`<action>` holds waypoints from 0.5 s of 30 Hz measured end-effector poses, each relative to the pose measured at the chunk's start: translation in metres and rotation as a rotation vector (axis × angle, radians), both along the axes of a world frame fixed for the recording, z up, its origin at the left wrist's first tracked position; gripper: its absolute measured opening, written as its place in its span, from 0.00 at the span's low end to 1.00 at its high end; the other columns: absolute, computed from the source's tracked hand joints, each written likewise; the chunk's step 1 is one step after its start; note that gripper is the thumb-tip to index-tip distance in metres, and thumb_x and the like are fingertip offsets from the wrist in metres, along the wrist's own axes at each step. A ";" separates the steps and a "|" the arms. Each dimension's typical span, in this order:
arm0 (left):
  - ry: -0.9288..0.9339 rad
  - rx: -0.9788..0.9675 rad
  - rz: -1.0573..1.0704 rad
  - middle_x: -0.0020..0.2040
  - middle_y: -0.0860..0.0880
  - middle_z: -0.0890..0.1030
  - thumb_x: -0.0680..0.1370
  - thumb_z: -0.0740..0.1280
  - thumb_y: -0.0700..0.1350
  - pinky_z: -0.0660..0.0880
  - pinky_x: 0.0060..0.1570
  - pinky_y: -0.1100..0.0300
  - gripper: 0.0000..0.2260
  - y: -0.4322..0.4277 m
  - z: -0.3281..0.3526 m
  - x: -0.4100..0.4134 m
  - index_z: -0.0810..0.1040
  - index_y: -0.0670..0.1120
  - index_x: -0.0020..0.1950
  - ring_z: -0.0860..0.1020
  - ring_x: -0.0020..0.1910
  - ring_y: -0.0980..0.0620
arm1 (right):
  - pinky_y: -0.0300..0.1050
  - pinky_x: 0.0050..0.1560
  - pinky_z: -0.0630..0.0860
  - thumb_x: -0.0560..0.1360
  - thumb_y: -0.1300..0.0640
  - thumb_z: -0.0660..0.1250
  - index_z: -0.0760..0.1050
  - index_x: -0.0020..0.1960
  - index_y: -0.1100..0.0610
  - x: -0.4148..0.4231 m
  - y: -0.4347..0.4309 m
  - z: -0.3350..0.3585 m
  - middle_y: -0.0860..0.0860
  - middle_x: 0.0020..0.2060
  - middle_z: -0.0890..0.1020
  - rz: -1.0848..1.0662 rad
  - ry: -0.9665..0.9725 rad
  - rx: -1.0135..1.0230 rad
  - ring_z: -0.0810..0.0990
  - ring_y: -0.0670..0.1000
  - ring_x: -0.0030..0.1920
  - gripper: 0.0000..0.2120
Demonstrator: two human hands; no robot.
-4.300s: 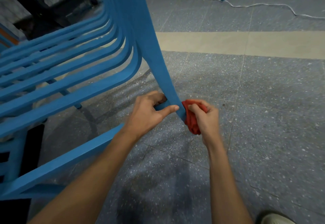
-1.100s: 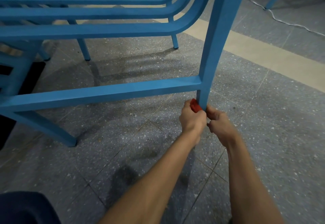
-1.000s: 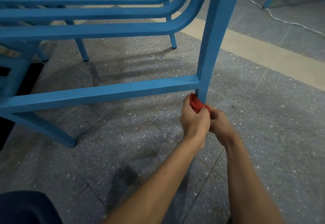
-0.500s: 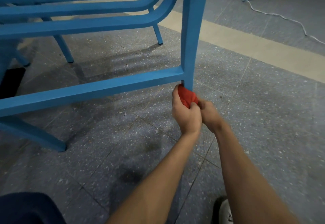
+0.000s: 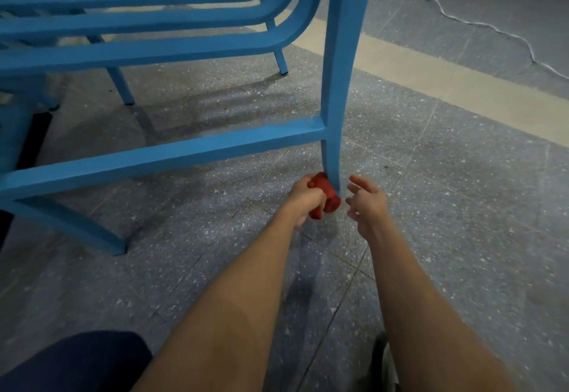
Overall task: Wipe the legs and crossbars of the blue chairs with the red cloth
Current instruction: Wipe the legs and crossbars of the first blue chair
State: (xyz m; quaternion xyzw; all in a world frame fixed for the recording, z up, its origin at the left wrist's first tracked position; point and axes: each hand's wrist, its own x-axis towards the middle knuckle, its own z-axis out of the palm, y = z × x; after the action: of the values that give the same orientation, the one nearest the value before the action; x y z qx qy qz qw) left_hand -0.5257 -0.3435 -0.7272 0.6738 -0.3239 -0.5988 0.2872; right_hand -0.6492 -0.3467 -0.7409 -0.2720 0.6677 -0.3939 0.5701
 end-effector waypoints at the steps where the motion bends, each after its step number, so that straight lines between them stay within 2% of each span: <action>1: 0.002 0.023 -0.008 0.55 0.46 0.76 0.67 0.60 0.27 0.76 0.43 0.53 0.33 0.000 0.006 0.004 0.70 0.49 0.69 0.74 0.54 0.45 | 0.40 0.29 0.67 0.74 0.73 0.52 0.74 0.62 0.58 -0.001 0.002 0.002 0.57 0.55 0.78 -0.054 0.012 0.055 0.76 0.53 0.46 0.23; 3: 0.007 0.071 -0.018 0.54 0.44 0.75 0.68 0.60 0.26 0.76 0.41 0.54 0.32 0.003 0.023 0.011 0.69 0.47 0.70 0.74 0.53 0.44 | 0.42 0.32 0.65 0.75 0.73 0.52 0.74 0.57 0.59 -0.001 0.007 0.012 0.57 0.49 0.78 -0.044 0.006 0.175 0.74 0.52 0.37 0.19; 5: 0.032 0.121 0.007 0.54 0.42 0.75 0.69 0.60 0.26 0.72 0.35 0.58 0.31 0.013 0.048 0.019 0.69 0.46 0.70 0.73 0.51 0.44 | 0.42 0.34 0.66 0.76 0.71 0.52 0.73 0.55 0.57 0.002 0.014 0.035 0.56 0.45 0.77 0.048 0.023 0.292 0.73 0.51 0.33 0.17; 8: 0.075 0.168 0.048 0.57 0.40 0.76 0.70 0.63 0.26 0.72 0.33 0.58 0.31 0.032 0.083 0.031 0.69 0.47 0.70 0.74 0.49 0.43 | 0.44 0.38 0.71 0.78 0.64 0.55 0.75 0.54 0.56 0.011 0.023 0.072 0.53 0.41 0.79 0.169 -0.009 0.407 0.77 0.52 0.38 0.11; 11: 0.136 0.186 0.139 0.54 0.39 0.79 0.68 0.68 0.27 0.73 0.32 0.58 0.29 0.061 0.128 0.047 0.72 0.45 0.67 0.76 0.44 0.45 | 0.46 0.42 0.72 0.78 0.56 0.59 0.74 0.49 0.55 0.035 0.036 0.124 0.53 0.43 0.78 0.306 -0.035 0.489 0.78 0.53 0.40 0.06; 15: 0.241 0.159 0.289 0.60 0.42 0.79 0.67 0.72 0.29 0.74 0.35 0.64 0.30 0.099 0.182 0.060 0.74 0.47 0.67 0.78 0.54 0.45 | 0.50 0.45 0.75 0.79 0.48 0.59 0.72 0.55 0.56 0.072 0.057 0.193 0.55 0.47 0.78 0.416 0.004 0.521 0.78 0.54 0.41 0.12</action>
State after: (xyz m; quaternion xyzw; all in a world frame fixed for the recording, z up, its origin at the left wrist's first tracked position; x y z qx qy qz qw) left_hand -0.4653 -0.2450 -0.5452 0.6575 -0.1388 -0.6511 0.3528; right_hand -0.5776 -0.2901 -0.5479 -0.2484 0.6773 -0.0847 0.6873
